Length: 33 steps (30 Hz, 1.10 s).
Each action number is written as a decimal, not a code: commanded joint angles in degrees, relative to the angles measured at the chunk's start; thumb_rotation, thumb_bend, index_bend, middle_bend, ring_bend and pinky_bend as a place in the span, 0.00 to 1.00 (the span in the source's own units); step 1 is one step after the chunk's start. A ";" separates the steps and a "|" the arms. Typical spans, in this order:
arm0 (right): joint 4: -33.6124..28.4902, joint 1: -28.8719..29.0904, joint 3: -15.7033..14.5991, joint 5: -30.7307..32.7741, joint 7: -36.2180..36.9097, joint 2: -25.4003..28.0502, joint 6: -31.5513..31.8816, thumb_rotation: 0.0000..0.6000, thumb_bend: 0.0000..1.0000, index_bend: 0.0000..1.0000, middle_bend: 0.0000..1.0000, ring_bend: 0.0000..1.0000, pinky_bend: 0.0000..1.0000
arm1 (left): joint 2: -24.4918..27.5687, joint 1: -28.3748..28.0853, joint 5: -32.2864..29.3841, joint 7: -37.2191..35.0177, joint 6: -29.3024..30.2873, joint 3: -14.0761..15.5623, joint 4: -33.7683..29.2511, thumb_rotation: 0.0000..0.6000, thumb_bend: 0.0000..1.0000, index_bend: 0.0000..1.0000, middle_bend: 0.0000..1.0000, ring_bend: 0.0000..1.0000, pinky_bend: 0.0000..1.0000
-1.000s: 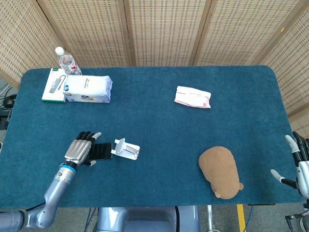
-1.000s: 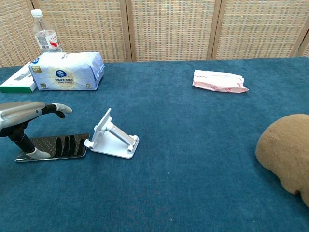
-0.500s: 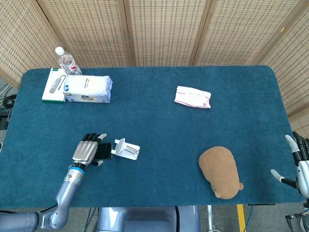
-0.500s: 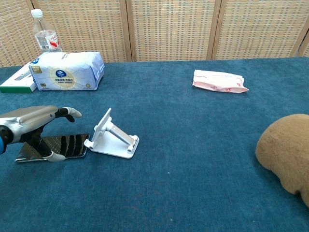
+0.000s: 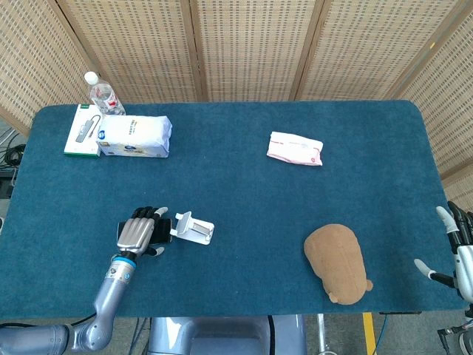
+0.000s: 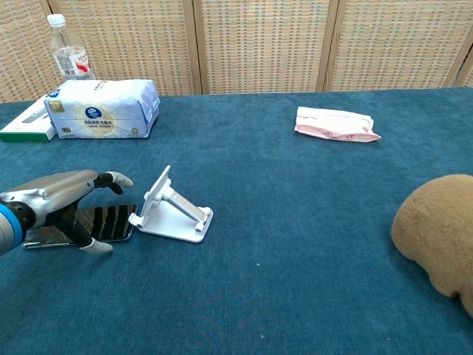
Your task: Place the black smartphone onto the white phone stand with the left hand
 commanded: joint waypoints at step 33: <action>-0.04 0.03 -0.09 -0.05 0.17 0.04 -0.08 1.00 0.10 0.00 0.00 0.00 0.00 | -3.92 1.94 -2.26 4.17 4.75 -0.79 3.20 1.00 0.19 0.27 0.34 0.25 0.23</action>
